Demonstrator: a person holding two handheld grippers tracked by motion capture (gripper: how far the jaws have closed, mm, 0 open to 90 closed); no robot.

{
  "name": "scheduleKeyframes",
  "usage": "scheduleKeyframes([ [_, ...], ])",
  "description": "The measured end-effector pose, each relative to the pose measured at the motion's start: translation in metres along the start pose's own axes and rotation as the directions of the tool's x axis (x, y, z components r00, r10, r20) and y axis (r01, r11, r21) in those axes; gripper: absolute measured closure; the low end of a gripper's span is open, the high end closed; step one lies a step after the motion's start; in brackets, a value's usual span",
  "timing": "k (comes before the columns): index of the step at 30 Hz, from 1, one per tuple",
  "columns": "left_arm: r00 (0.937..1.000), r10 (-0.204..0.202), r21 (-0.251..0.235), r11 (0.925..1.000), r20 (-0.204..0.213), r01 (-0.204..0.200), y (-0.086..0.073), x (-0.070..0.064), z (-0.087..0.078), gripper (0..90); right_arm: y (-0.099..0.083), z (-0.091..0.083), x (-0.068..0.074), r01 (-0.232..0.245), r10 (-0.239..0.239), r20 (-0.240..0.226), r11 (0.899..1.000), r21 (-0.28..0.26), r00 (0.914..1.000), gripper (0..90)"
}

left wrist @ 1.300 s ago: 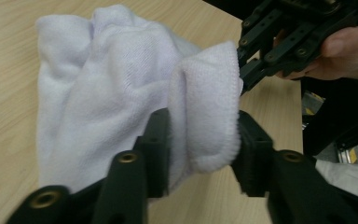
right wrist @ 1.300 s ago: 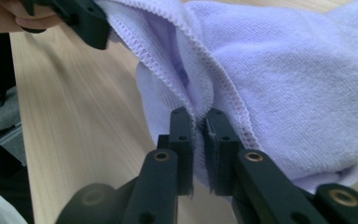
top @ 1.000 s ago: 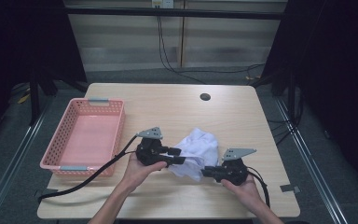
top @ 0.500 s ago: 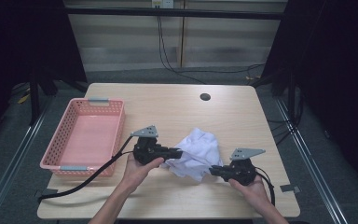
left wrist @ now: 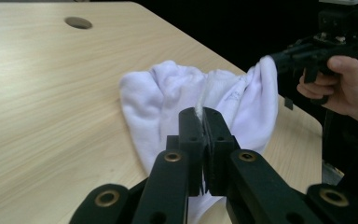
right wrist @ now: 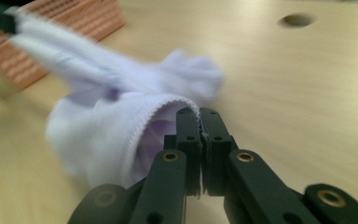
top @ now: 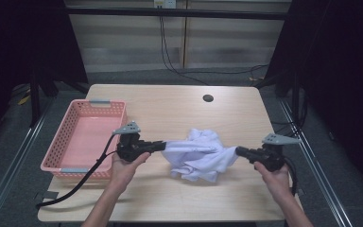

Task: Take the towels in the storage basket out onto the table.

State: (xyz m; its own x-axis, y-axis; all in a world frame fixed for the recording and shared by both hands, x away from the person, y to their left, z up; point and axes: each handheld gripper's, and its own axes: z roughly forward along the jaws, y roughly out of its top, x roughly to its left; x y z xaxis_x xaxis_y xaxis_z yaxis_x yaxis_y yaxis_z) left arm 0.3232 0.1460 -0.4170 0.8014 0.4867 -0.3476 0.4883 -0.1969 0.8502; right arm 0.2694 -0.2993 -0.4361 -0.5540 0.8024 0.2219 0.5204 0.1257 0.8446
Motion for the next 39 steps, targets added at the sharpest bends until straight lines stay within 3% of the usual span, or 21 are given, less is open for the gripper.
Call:
scheduleKeyframes([
  [1, 0.9995, -0.002, -0.014, 0.9999, -0.032, 0.002, 0.001, 0.000, -0.010, 88.1, 0.009, -0.007, -0.015, -0.035, 0.036, 0.027, 0.999, -0.036, 0.9990, 87.8],
  [4, 0.9961, -0.014, -0.027, 0.9996, -0.087, 0.012, 0.005, 0.002, -0.023, 88.2, 0.020, -0.008, -0.026, -0.013, 0.017, 0.107, 0.999, -0.039, 0.9941, 87.8],
  [5, 0.9961, -0.014, -0.027, 0.9996, -0.087, 0.012, 0.005, 0.002, -0.023, 88.1, 0.020, -0.008, -0.026, -0.013, 0.017, 0.107, 0.999, -0.039, 0.9941, 87.8],
  [6, 0.9928, -0.012, -0.029, 0.9995, -0.119, 0.009, 0.004, 0.003, -0.025, 88.1, 0.023, -0.007, -0.030, -0.019, 0.025, 0.124, 0.999, -0.043, 0.9920, 87.8],
  [8, 0.9918, -0.033, -0.019, 0.9994, -0.124, 0.031, -0.001, 0.009, -0.022, 87.2, 0.020, 0.002, -0.038, -0.039, 0.044, 0.153, 0.999, -0.035, 0.9872, 85.2],
  [9, 0.9916, -0.045, 0.001, 0.9990, -0.121, 0.045, -0.004, 0.012, -0.019, 82.3, 0.016, 0.007, -0.039, -0.031, 0.034, 0.139, 0.999, -0.022, 0.9897, 78.2],
  [10, 0.9912, -0.055, 0.012, 0.9983, -0.120, 0.057, -0.007, 0.015, -0.014, 71.2, 0.011, 0.011, -0.039, -0.038, 0.038, 0.119, 0.999, -0.007, 0.9921, 69.7],
  [11, 0.9885, -0.061, 0.016, 0.9978, -0.138, 0.064, -0.009, 0.017, -0.011, 65.2, 0.007, 0.016, -0.038, -0.055, 0.052, 0.109, 0.998, 0.028, 0.9927, 63.4],
  [14, 0.9902, -0.072, 0.019, 0.9970, -0.119, 0.075, -0.010, 0.018, -0.008, 51.3, 0.004, 0.014, -0.033, -0.034, 0.027, 0.137, 0.998, 0.052, 0.9902, 55.0],
  [15, 0.9918, -0.046, 0.024, 0.9985, -0.119, 0.049, -0.008, 0.016, -0.008, 50.6, 0.007, 0.008, -0.032, -0.039, 0.035, 0.145, 0.999, 0.028, 0.9888, 52.6],
  [17, 0.9956, -0.030, 0.032, 0.9989, -0.089, 0.033, -0.007, 0.012, -0.005, 52.5, 0.009, -0.001, -0.031, -0.033, 0.032, 0.150, 0.999, 0.005, 0.9882, 51.3],
  [19, 0.9957, -0.025, 0.039, 0.9988, -0.090, 0.029, -0.007, 0.010, -0.002, 54.3, 0.010, -0.008, -0.027, -0.028, 0.029, 0.167, 1.000, -0.009, 0.9855, 49.0],
  [20, 0.9987, -0.011, 0.051, 0.9986, -0.050, 0.014, -0.008, 0.007, 0.008, 57.5, 0.009, -0.010, -0.025, -0.024, 0.026, 0.155, 1.000, -0.015, 0.9875, 49.0],
  [23, 0.9999, -0.003, 0.063, 0.9980, -0.014, 0.004, -0.011, 0.005, 0.021, 59.4, 0.009, -0.011, -0.018, -0.005, 0.008, 0.123, 1.000, -0.020, 0.9924, 52.7],
  [25, 0.9998, 0.007, 0.104, 0.9946, 0.019, -0.009, -0.011, 0.004, 0.043, 60.4, 0.012, -0.002, -0.003, 0.035, -0.034, 0.047, 0.999, -0.018, 0.9983, 56.9],
  [27, 0.9991, -0.004, 0.110, 0.9939, 0.043, -0.001, -0.012, 0.004, 0.056, 58.8, 0.016, 0.004, 0.003, 0.033, -0.033, -0.016, 0.999, -0.025, 0.9993, 57.3],
  [28, 0.9991, -0.004, 0.110, 0.9939, 0.043, -0.001, -0.012, 0.004, 0.056, 58.4, 0.016, 0.004, 0.003, 0.033, -0.033, -0.016, 0.999, -0.025, 0.9993, 57.3],
  [29, 0.9984, -0.012, 0.120, 0.9928, 0.056, 0.005, -0.015, 0.006, 0.065, 56.8, 0.018, 0.019, 0.009, 0.031, -0.031, -0.060, 1.000, -0.005, 0.9977, 54.0],
  [35, 0.9991, 0.028, 0.232, 0.9721, 0.031, -0.034, -0.034, 0.006, 0.093, 43.5, 0.002, 0.065, 0.018, 0.051, -0.043, -0.070, 0.993, 0.107, 0.9966, 35.8],
  [37, 0.9994, 0.019, 0.235, 0.9718, 0.030, -0.026, -0.036, 0.006, 0.095, 38.0, -0.002, 0.072, 0.019, 0.064, -0.055, -0.078, 0.991, 0.122, 0.9954, 35.1],
  [39, 0.9992, 0.018, 0.246, 0.9690, 0.036, -0.026, -0.041, 0.007, 0.101, 35.3, -0.012, 0.085, 0.021, 0.071, -0.057, -0.087, 0.982, 0.174, 0.9946, 30.7],
])
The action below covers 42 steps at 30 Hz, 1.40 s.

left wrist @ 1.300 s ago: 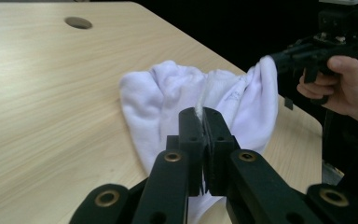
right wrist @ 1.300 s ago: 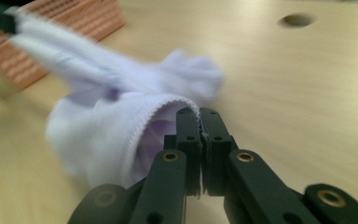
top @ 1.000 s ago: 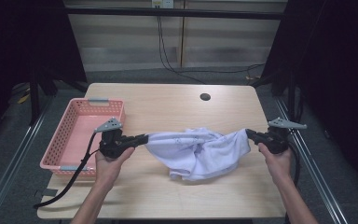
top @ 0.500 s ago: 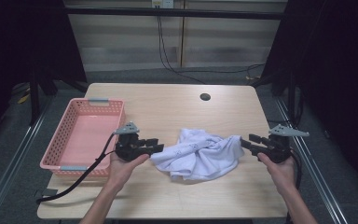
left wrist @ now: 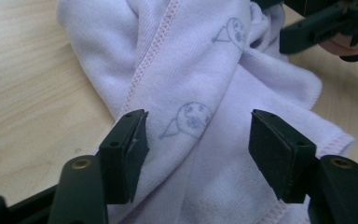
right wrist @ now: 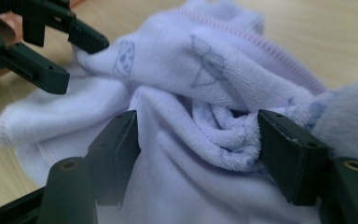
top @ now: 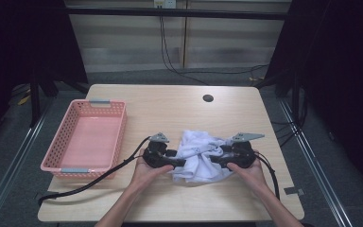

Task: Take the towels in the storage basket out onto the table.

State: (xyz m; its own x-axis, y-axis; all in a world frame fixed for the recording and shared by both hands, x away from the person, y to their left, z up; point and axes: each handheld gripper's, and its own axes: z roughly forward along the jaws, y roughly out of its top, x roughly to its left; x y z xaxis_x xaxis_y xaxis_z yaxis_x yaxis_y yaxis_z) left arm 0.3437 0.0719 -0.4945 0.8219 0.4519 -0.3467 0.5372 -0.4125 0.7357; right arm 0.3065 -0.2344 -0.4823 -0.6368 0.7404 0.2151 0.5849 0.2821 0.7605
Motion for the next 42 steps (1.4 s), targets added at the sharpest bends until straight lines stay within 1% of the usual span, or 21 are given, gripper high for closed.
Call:
scheduleKeyframes([
  [4, 0.9997, 0.018, 0.016, 0.9997, -0.013, -0.018, -0.003, -0.005, 0.004, 33.2, -0.005, 0.013, 0.006, 0.031, -0.032, 0.010, 0.999, 0.034, 0.9995, 29.2],
  [5, 0.9997, 0.018, 0.016, 0.9997, -0.013, -0.018, -0.003, -0.005, 0.004, 37.9, -0.005, 0.013, 0.006, 0.031, -0.032, 0.010, 0.999, 0.034, 0.9995, 29.2],
  [6, 0.9956, 0.041, 0.031, 0.9988, -0.084, -0.039, -0.003, -0.008, 0.004, 50.5, -0.006, 0.018, 0.011, 0.056, -0.058, 0.041, 0.997, 0.049, 0.9975, 31.0],
  [9, 0.9924, 0.051, 0.038, 0.9982, -0.112, -0.047, -0.004, -0.010, 0.002, 74.6, -0.006, 0.017, 0.015, 0.090, -0.099, 0.130, 0.993, 0.075, 0.9865, 55.5],
  [10, 0.9924, 0.051, 0.038, 0.9982, -0.112, -0.047, -0.004, -0.010, 0.002, 79.3, -0.006, 0.017, 0.015, 0.090, -0.099, 0.130, 0.993, 0.075, 0.9865, 55.5],
  [11, 0.9927, 0.055, 0.042, 0.9978, -0.107, -0.051, -0.004, -0.010, 0.000, 81.3, -0.005, 0.012, 0.008, 0.044, -0.052, 0.124, 0.997, 0.067, 0.9909, 69.3],
  [14, 0.9973, 0.047, 0.029, 0.9986, -0.057, -0.045, -0.003, -0.012, -0.007, 82.4, -0.004, 0.007, 0.001, 0.012, -0.018, 0.108, 0.998, 0.056, 0.9940, 72.1],
  [15, 0.9967, 0.057, 0.021, 0.9982, -0.058, -0.056, -0.003, -0.014, -0.011, 83.0, 0.000, -0.003, -0.003, -0.007, 0.005, 0.107, 1.000, 0.025, 0.9942, 73.4],
  [18, 0.9982, 0.051, -0.061, 0.9967, -0.031, -0.053, 0.006, -0.020, -0.035, 83.2, 0.007, -0.019, -0.011, -0.019, 0.023, 0.099, 0.999, -0.043, 0.9948, 73.9],
  [19, 0.9982, 0.051, -0.061, 0.9967, -0.031, -0.053, 0.006, -0.020, -0.035, 83.3, 0.007, -0.019, -0.011, -0.019, 0.023, 0.099, 0.999, -0.043, 0.9948, 73.9],
  [20, 0.9985, 0.047, -0.115, 0.9921, -0.030, -0.050, 0.011, -0.021, -0.052, 83.4, 0.013, -0.035, -0.018, -0.038, 0.048, 0.103, 0.995, -0.091, 0.9935, 74.1],
  [25, 0.9996, 0.019, -0.197, 0.9801, -0.019, -0.022, 0.015, -0.020, -0.082, 83.6, 0.028, -0.059, -0.030, -0.057, 0.079, 0.125, 0.983, -0.173, 0.9890, 74.2],
  [26, 0.9991, 0.011, -0.223, 0.9747, -0.041, -0.020, 0.013, -0.020, -0.094, 83.7, 0.038, -0.069, -0.037, -0.057, 0.087, 0.138, 0.977, -0.206, 0.9867, 74.2],
  [29, 0.9990, -0.018, -0.259, 0.9660, -0.042, 0.007, 0.006, -0.017, -0.116, 83.8, 0.053, -0.083, -0.048, -0.057, 0.100, 0.169, 0.969, -0.241, 0.9805, 74.6],
  [32, 0.9981, -0.023, -0.270, 0.9629, -0.057, 0.007, 0.001, -0.017, -0.129, 83.8, 0.064, -0.093, -0.057, -0.059, 0.115, 0.200, 0.962, -0.265, 0.9731, 74.9],
  [34, 0.9966, -0.038, -0.286, 0.9582, -0.073, 0.015, -0.006, -0.016, -0.144, 83.7, 0.079, -0.104, -0.072, -0.066, 0.137, 0.241, 0.957, -0.282, 0.9608, 75.0],
  [37, 0.9959, -0.051, -0.295, 0.9552, -0.075, 0.026, -0.010, -0.014, -0.151, 83.7, 0.093, -0.109, -0.084, -0.066, 0.153, 0.280, 0.953, -0.297, 0.9478, 75.1],
  [38, 0.9922, -0.059, -0.297, 0.9544, -0.110, 0.023, -0.014, -0.013, -0.156, 83.5, 0.099, -0.110, -0.090, -0.069, 0.165, 0.298, 0.949, -0.308, 0.9402, 75.0],
  [39, 0.9922, -0.059, -0.297, 0.9544, -0.110, 0.023, -0.014, -0.013, -0.156, 83.2, 0.099, -0.110, -0.090, -0.069, 0.165, 0.298, 0.949, -0.308, 0.9402, 75.0],
  [41, 0.9905, -0.097, -0.311, 0.9483, -0.098, 0.063, -0.018, -0.008, -0.159, 81.9, 0.108, -0.111, -0.098, -0.065, 0.174, 0.320, 0.944, -0.324, 0.9314, 74.1],
  [42, 0.9895, -0.095, -0.299, 0.9525, -0.109, 0.059, -0.021, -0.005, -0.157, 71.4, 0.112, -0.104, -0.105, -0.064, 0.173, 0.331, 0.947, -0.315, 0.9276, 61.2],
])
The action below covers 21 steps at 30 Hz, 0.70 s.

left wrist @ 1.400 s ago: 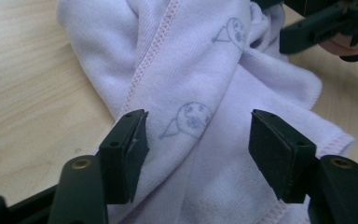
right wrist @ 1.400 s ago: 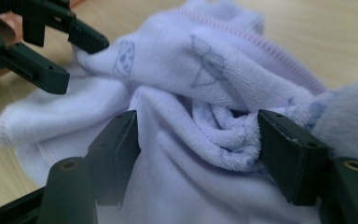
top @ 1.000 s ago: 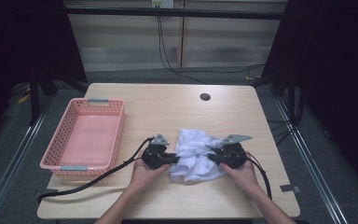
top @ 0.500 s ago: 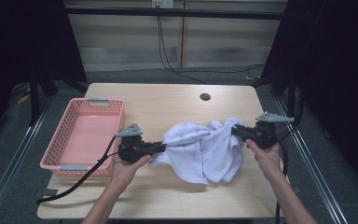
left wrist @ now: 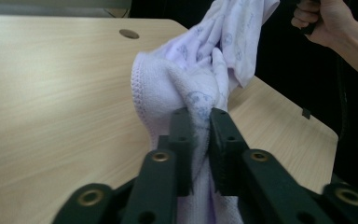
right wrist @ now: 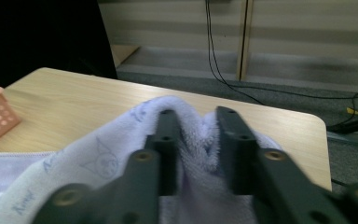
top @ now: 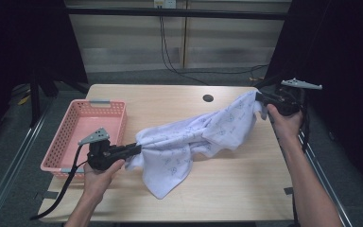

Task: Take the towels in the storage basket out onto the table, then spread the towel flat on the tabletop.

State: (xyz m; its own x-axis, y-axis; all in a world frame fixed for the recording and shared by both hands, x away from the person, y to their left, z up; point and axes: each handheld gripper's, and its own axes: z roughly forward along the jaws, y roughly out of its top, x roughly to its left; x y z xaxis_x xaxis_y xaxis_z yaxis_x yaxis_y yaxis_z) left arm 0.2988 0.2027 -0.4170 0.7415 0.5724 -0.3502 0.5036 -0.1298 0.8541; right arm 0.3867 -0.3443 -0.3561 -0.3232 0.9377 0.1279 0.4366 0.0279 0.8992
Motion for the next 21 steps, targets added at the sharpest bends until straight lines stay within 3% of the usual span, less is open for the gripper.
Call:
scheduleKeyframes([
  [2, 0.9997, -0.019, 0.003, 0.9998, -0.018, 0.019, -0.003, 0.001, 0.002, 55.5, -0.005, 0.010, 0.000, -0.012, 0.011, 0.011, 0.999, 0.035, 0.9999, 47.4],
  [5, 0.9990, -0.004, 0.017, 0.9998, -0.045, 0.005, -0.005, 0.000, 0.006, 50.7, -0.016, 0.015, 0.006, 0.015, -0.016, 0.011, 0.999, 0.039, 0.9998, 40.1],
  [8, 0.9996, 0.002, 0.031, 0.9995, -0.027, -0.001, -0.005, -0.002, 0.010, 49.4, -0.022, 0.013, 0.009, 0.006, -0.005, -0.019, 0.999, 0.038, 0.9998, 40.7],
  [9, 0.9999, 0.013, 0.055, 0.9984, -0.008, -0.013, -0.008, -0.005, 0.016, 49.6, -0.029, 0.007, 0.015, -0.005, 0.007, -0.064, 1.000, 0.030, 0.9980, 41.0],
  [10, 0.9999, 0.013, 0.055, 0.9984, -0.008, -0.013, -0.008, -0.005, 0.016, 50.0, -0.029, 0.007, 0.015, -0.005, 0.007, -0.064, 1.000, 0.030, 0.9980, 41.0],
  [12, 0.9998, 0.020, 0.078, 0.9967, 0.001, -0.020, -0.011, -0.006, 0.023, 50.5, -0.035, 0.002, 0.025, 0.024, -0.019, -0.095, 0.998, 0.050, 0.9953, 41.6],
  [13, 0.9997, 0.021, 0.095, 0.9952, 0.011, -0.022, -0.013, -0.006, 0.027, 53.8, -0.043, -0.002, 0.036, 0.035, -0.025, -0.147, 0.997, 0.063, 0.9889, 43.1],
  [17, 0.9992, 0.032, 0.150, 0.9881, 0.025, -0.036, -0.023, -0.002, 0.040, 57.3, -0.060, -0.006, 0.056, 0.065, -0.046, -0.204, 0.994, 0.088, 0.9778, 44.3],
  [18, 0.9992, 0.026, 0.185, 0.9822, 0.030, -0.031, -0.029, 0.001, 0.047, 60.1, -0.073, -0.007, 0.069, 0.067, -0.040, -0.244, 0.992, 0.104, 0.9691, 45.4],
  [21, 0.9984, 0.048, 0.252, 0.9663, 0.031, -0.054, -0.038, 0.003, 0.059, 61.1, -0.093, -0.007, 0.087, 0.080, -0.040, -0.287, 0.988, 0.130, 0.9570, 46.9],
])
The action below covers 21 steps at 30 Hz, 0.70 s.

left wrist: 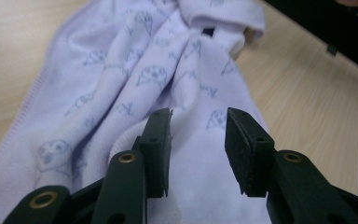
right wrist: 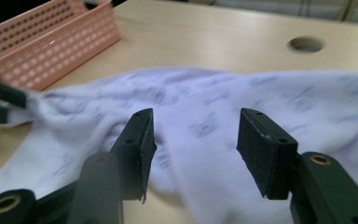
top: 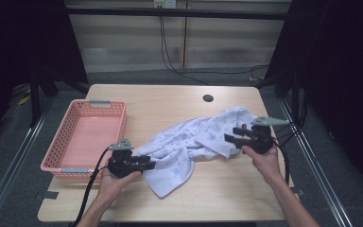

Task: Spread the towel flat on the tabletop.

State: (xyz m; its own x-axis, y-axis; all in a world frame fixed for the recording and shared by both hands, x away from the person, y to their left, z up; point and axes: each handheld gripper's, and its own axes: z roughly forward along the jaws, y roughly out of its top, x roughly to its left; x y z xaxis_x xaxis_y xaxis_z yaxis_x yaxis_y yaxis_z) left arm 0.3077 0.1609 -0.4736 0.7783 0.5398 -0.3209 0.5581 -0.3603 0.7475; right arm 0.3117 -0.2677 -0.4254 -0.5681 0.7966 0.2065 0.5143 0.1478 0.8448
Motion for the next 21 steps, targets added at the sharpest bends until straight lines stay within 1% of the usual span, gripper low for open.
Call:
scheduleKeyframes([
  [1, 1.0000, 0.000, 0.000, 1.0000, 0.000, 0.000, 0.000, 0.000, 0.000, 61.1, -0.006, 0.003, 0.006, 0.000, 0.001, -0.023, 1.000, 0.005, 0.9997, 48.1],
  [2, 1.0000, -0.002, 0.023, 0.9997, 0.007, 0.001, -0.003, 0.001, 0.006, 61.1, -0.006, 0.003, 0.006, 0.000, 0.001, -0.023, 1.000, 0.005, 0.9997, 48.1],
  [3, 1.0000, 0.006, 0.067, 0.9978, -0.007, -0.006, -0.006, 0.002, 0.015, 61.5, -0.021, 0.010, 0.021, 0.012, -0.010, -0.066, 0.999, 0.037, 0.9978, 49.3],
  [4, 1.0000, 0.006, 0.067, 0.9978, -0.007, -0.006, -0.006, 0.002, 0.015, 64.4, -0.021, 0.010, 0.021, 0.012, -0.010, -0.066, 0.999, 0.037, 0.9978, 49.3],
  [5, 0.9998, 0.013, 0.088, 0.9960, -0.018, -0.012, -0.007, 0.003, 0.019, 64.4, -0.027, 0.015, 0.028, 0.013, -0.007, -0.092, 0.998, 0.060, 0.9957, 49.3],
  [6, 0.9996, 0.022, 0.109, 0.9939, -0.019, -0.020, -0.008, 0.003, 0.021, 67.4, -0.033, 0.020, 0.035, 0.019, -0.008, -0.117, 0.996, 0.086, 0.9931, 49.2],
  [7, 0.9993, 0.034, 0.129, 0.9911, -0.011, -0.032, -0.010, 0.003, 0.025, 74.2, -0.038, 0.024, 0.041, 0.040, -0.024, -0.138, 0.993, 0.113, 0.9902, 49.5],
  [8, 0.9982, 0.058, 0.154, 0.9865, -0.013, -0.056, -0.012, -0.001, 0.029, 82.7, -0.045, 0.033, 0.055, 0.061, -0.032, -0.187, 0.987, 0.147, 0.9819, 49.7],
  [9, 0.9987, 0.050, 0.160, 0.9860, -0.007, -0.048, -0.012, -0.002, 0.029, 83.7, -0.049, 0.038, 0.061, 0.065, -0.030, -0.212, 0.985, 0.159, 0.9769, 49.8],
  [10, 0.9987, 0.050, 0.160, 0.9860, -0.007, -0.048, -0.012, -0.002, 0.029, 86.0, -0.049, 0.038, 0.061, 0.065, -0.030, -0.212, 0.985, 0.159, 0.9769, 49.8],
  [11, 0.9986, 0.052, 0.166, 0.9846, 0.008, -0.053, -0.012, -0.005, 0.031, 86.0, -0.051, 0.042, 0.065, 0.065, -0.025, -0.227, 0.984, 0.169, 0.9735, 49.9],
  [12, 0.9973, 0.064, 0.177, 0.9818, 0.037, -0.069, -0.013, -0.011, 0.033, 86.9, -0.058, 0.052, 0.079, 0.094, -0.036, -0.270, 0.974, 0.207, 0.9622, 49.5],
  [13, 0.9964, 0.067, 0.176, 0.9815, 0.052, -0.075, -0.014, -0.013, 0.034, 86.9, -0.060, 0.056, 0.086, 0.111, -0.044, -0.285, 0.969, 0.223, 0.9576, 49.2],
  [14, 0.9964, 0.058, 0.178, 0.9818, 0.062, -0.068, -0.015, -0.017, 0.035, 86.1, -0.062, 0.060, 0.090, 0.124, -0.050, -0.302, 0.965, 0.231, 0.9521, 49.0],
  [15, 0.9964, 0.059, 0.181, 0.9811, 0.061, -0.069, -0.015, -0.020, 0.035, 84.1, -0.063, 0.063, 0.096, 0.137, -0.055, -0.315, 0.960, 0.244, 0.9474, 49.0],
  [16, 0.9964, 0.059, 0.181, 0.9811, 0.061, -0.069, -0.015, -0.020, 0.035, 81.4, -0.063, 0.063, 0.096, 0.137, -0.055, -0.315, 0.960, 0.244, 0.9474, 49.0],
  [17, 0.9952, 0.069, 0.187, 0.9790, 0.070, -0.081, -0.014, -0.025, 0.035, 78.8, -0.064, 0.066, 0.105, 0.154, -0.056, -0.360, 0.956, 0.249, 0.9312, 49.1],
  [19, 0.9946, 0.064, 0.158, 0.9846, 0.082, -0.076, -0.012, -0.024, 0.031, 76.9, -0.064, 0.067, 0.111, 0.170, -0.066, -0.376, 0.954, 0.248, 0.9242, 49.3],
  [20, 0.9957, 0.053, 0.134, 0.9889, 0.076, -0.063, -0.010, -0.022, 0.028, 75.1, -0.064, 0.069, 0.114, 0.173, -0.065, -0.388, 0.953, 0.249, 0.9194, 49.3],
  [21, 0.9957, 0.053, 0.134, 0.9889, 0.076, -0.063, -0.010, -0.022, 0.028, 73.3, -0.064, 0.069, 0.114, 0.173, -0.065, -0.388, 0.953, 0.249, 0.9194, 49.3],
])
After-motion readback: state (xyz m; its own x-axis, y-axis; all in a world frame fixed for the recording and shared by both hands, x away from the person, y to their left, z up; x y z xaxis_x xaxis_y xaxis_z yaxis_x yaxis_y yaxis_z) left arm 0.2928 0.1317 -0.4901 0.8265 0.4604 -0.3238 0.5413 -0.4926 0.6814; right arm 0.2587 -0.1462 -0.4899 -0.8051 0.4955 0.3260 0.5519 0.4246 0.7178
